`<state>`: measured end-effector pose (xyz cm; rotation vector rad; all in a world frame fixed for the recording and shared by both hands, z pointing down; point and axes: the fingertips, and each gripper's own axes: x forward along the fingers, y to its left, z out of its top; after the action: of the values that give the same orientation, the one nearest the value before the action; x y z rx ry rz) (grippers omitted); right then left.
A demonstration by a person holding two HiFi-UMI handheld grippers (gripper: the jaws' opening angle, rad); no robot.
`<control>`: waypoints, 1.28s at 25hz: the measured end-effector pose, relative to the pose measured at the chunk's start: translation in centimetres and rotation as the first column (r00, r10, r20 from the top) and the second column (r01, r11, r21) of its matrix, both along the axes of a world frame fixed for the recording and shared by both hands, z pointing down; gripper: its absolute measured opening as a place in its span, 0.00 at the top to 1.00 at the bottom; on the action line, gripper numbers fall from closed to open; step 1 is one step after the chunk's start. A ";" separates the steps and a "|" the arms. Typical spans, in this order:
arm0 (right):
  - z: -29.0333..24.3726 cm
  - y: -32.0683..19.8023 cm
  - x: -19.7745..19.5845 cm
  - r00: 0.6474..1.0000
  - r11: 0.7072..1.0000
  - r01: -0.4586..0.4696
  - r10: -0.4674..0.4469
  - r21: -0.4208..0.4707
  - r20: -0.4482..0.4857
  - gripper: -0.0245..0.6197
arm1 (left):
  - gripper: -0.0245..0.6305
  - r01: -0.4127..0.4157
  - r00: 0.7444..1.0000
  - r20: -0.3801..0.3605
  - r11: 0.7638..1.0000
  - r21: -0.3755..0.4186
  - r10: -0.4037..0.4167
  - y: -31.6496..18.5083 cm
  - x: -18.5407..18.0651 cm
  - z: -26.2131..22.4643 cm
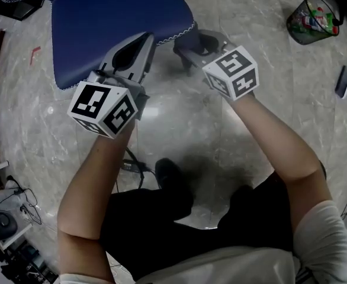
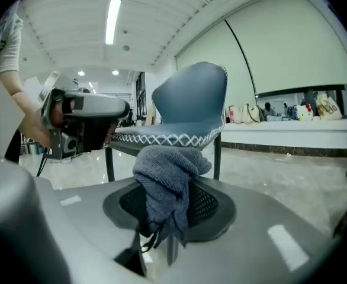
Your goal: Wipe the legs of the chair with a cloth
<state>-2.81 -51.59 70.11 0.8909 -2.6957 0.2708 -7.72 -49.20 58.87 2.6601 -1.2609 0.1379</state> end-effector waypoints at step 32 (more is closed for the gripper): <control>-20.5 6.0 7.4 0.984 0.983 0.011 -0.044 0.183 0.174 0.76 | 0.95 0.123 0.990 -0.088 0.984 0.132 -0.112 2.6 6.6 -10.6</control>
<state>4.61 -45.62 49.57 0.9186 -2.9337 0.1028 -1.09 -46.63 48.29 2.6637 -1.4462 -0.0746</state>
